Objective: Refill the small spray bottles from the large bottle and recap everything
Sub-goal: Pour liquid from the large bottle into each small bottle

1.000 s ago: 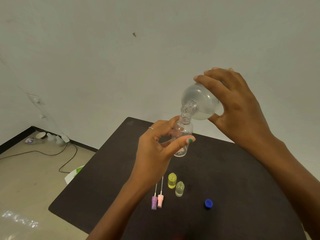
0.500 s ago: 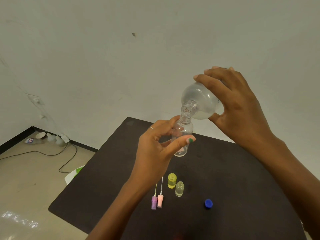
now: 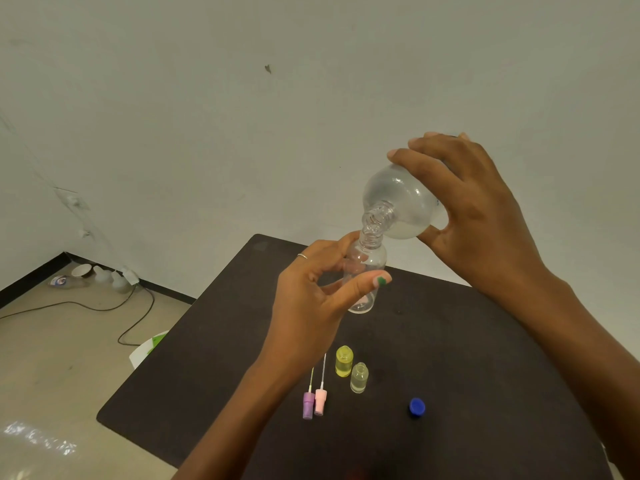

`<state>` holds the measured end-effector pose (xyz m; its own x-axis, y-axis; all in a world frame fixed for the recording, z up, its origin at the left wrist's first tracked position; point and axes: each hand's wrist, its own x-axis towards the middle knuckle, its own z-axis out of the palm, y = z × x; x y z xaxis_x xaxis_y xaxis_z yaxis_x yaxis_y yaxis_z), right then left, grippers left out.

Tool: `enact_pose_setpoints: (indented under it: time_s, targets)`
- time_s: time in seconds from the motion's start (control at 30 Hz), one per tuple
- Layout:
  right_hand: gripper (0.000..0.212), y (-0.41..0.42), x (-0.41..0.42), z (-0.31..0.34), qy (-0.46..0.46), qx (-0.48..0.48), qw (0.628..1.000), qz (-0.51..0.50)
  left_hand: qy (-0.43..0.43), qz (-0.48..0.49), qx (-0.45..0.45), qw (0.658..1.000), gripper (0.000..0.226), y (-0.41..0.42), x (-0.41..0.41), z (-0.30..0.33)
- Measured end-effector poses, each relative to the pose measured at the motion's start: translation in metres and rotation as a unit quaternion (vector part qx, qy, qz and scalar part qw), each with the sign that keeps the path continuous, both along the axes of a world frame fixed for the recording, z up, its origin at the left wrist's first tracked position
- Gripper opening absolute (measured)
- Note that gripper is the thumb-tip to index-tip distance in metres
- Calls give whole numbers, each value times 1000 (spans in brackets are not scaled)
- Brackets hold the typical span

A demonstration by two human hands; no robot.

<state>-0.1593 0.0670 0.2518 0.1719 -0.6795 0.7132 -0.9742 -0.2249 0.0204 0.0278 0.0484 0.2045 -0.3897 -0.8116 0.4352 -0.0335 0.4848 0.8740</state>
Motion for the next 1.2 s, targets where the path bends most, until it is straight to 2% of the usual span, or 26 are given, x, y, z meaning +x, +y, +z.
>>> enact_pose_setpoints:
  time_s: [0.93,1.2]
  targets:
    - [72,0,2,1,3,-2,1000,2,2,-4,2,1000,38,1,1,1]
    - [72,0,2,1,3,-1,1000,0,0,-3,-3,1000,43,1,1,0]
